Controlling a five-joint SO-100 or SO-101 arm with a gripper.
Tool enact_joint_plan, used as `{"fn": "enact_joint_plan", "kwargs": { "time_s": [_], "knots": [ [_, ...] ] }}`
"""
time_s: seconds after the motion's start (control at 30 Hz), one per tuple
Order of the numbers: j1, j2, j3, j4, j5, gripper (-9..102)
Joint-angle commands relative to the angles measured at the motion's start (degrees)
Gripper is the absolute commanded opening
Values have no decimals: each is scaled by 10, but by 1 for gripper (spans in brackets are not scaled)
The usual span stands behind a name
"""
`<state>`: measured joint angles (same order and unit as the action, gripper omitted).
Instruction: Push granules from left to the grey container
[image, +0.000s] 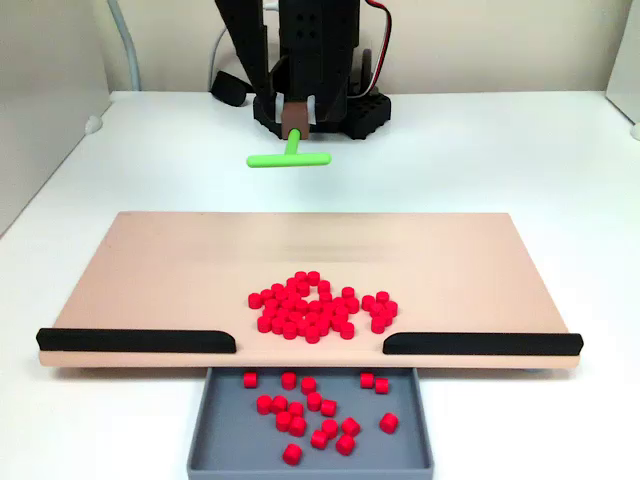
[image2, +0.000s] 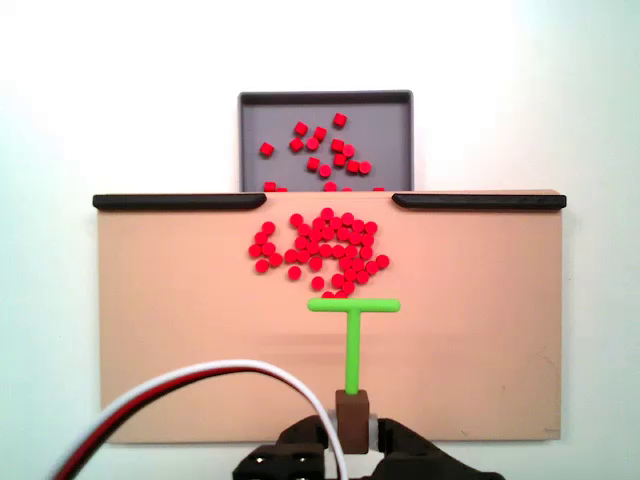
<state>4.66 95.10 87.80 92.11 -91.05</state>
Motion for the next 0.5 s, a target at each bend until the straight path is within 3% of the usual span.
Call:
{"fn": "enact_joint_plan", "kwargs": {
  "time_s": [0.0, 0.47],
  "knots": [
    [6, -4, -4, -4, -11, 0],
    [25, -18, -4, 0, -44, 0]
  ]
}}
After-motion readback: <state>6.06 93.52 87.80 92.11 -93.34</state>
